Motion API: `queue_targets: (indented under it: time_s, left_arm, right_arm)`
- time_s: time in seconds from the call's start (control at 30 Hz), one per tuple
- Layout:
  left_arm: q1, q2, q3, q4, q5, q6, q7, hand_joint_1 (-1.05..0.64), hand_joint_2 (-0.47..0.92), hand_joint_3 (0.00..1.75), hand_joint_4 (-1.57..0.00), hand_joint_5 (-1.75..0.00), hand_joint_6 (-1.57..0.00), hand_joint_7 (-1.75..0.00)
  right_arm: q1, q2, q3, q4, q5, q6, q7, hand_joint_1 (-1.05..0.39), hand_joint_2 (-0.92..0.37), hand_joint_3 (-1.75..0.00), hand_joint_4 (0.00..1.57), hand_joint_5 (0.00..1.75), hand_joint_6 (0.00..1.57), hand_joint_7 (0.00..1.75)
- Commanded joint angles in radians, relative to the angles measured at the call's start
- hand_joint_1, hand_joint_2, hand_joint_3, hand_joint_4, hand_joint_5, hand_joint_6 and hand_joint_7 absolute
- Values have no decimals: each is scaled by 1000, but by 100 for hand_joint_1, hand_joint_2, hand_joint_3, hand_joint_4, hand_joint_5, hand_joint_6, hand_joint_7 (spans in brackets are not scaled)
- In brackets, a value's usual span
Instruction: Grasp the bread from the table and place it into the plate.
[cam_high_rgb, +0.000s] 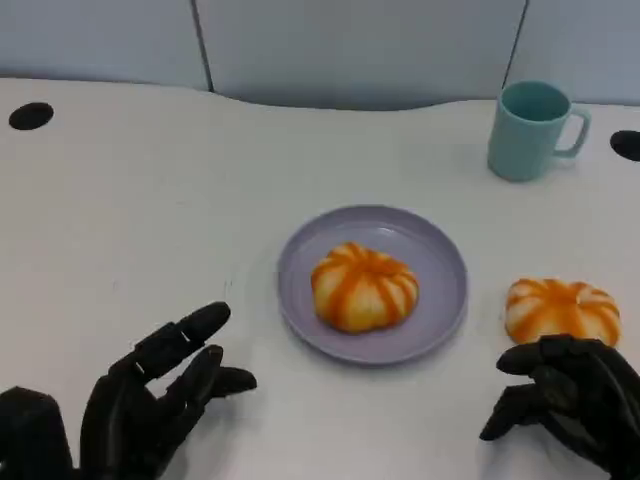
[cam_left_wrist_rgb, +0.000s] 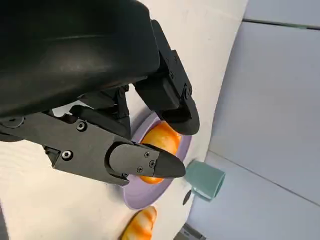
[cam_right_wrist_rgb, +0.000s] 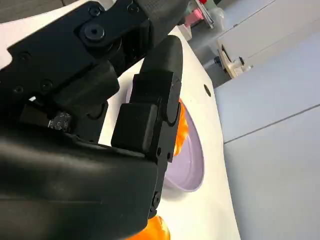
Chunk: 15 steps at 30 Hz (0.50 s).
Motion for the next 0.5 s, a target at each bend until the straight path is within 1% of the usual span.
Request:
queue_targets:
  time_s: [0.03,0.07,0.1,0.13,0.27,0.5]
  left_arm:
    - [23,11,10,-29,12,20,32,-44,92,18,-63,-140,-85,-45]
    - [26,11,10,-34,13,25,38,-44,92,17,-63,-140,-74,-69]
    - [27,10,10,-37,14,29,42,-44,92,18,-63,-141,-65,-87]
    - [29,10,11,-38,13,28,42,-44,92,18,-63,-141,-62,-94]
    - [39,-2,15,-36,14,16,50,-44,92,20,-62,-144,-56,-104]
    - [32,-11,24,-7,10,-20,33,-43,92,21,-61,-144,-55,-107]
  right_arm:
    - [17,-10,-1,-28,3,9,-8,-94,-71,0,152,47,156,1]
    - [17,-11,-1,-30,4,11,-7,-94,-71,0,153,46,156,1]
    - [18,-11,-1,-31,4,12,-7,-94,-71,0,153,46,156,1]
    - [19,-11,-3,-33,5,15,-9,-94,-70,0,153,46,156,1]
    - [23,-12,-3,-34,3,13,-10,-95,-70,0,154,45,157,1]
    - [14,-18,-5,-20,-5,8,-19,-99,-70,0,154,44,157,2]
